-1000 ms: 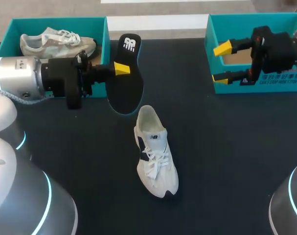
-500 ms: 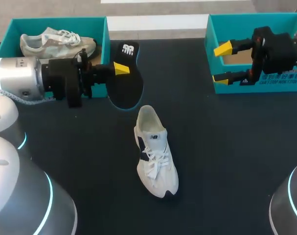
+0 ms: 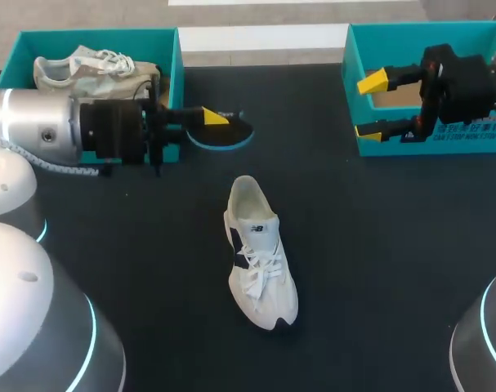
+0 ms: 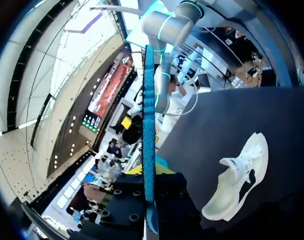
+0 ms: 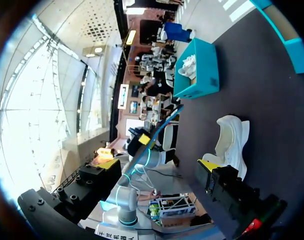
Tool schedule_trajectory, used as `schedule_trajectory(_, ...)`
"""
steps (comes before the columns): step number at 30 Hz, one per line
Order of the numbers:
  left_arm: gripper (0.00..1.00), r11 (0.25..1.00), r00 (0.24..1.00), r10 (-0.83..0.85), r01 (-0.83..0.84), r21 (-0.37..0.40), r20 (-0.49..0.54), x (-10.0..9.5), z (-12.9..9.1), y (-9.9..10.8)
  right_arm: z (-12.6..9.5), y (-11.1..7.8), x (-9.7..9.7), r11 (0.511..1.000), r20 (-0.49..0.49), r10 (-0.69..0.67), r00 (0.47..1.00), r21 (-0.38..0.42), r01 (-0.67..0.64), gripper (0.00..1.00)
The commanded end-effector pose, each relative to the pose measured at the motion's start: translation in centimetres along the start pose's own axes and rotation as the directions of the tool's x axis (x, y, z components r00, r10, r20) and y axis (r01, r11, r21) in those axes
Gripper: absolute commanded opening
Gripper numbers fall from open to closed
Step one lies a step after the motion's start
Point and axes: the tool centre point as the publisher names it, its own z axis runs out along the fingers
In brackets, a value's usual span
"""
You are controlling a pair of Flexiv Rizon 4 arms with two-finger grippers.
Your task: Take the shoe out of the shoebox, open the shoe tongue, remove and reinsert the insole, then place the shoe into the shoebox
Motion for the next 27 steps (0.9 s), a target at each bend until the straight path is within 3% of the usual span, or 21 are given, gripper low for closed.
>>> schedule_trajectory(1,0.0,0.493,0.467,-0.79,0.869,0.04,-0.397,0.35,-0.24,-0.73,0.09,0.04,-0.03,1.0,0.0,0.0,1.0,-0.001,0.0,1.0)
schedule_trajectory(4,0.0,0.42,0.398,-0.815,0.906,0.044,-0.421,0.72,-0.24,-0.9,0.09,0.04,-0.03,1.0,0.0,0.0,1.0,-0.001,0.0,1.0)
schedule_trajectory(23,0.0,0.42,0.398,-0.815,0.906,0.044,-0.421,0.72,-0.24,-0.9,0.09,0.04,-0.03,1.0,0.0,0.0,1.0,-0.001,0.0,1.0)
schedule_trajectory(24,0.0,0.37,0.341,-0.857,0.929,-0.001,-0.387,0.57,-0.22,-0.79,0.09,0.04,-0.03,1.0,0.0,0.0,1.0,-0.001,0.0,1.0)
schedule_trajectory(25,0.0,0.315,0.297,-0.861,0.949,0.025,-0.413,0.36,-0.33,-0.75,0.09,0.04,-0.03,1.0,0.0,0.0,1.0,-0.001,0.0,1.0)
schedule_trajectory(27,0.0,0.217,0.199,-0.903,0.976,-0.005,-0.38,-0.02,-0.39,-0.65,0.09,0.04,-0.03,1.0,0.0,0.0,1.0,-0.001,0.0,1.0)
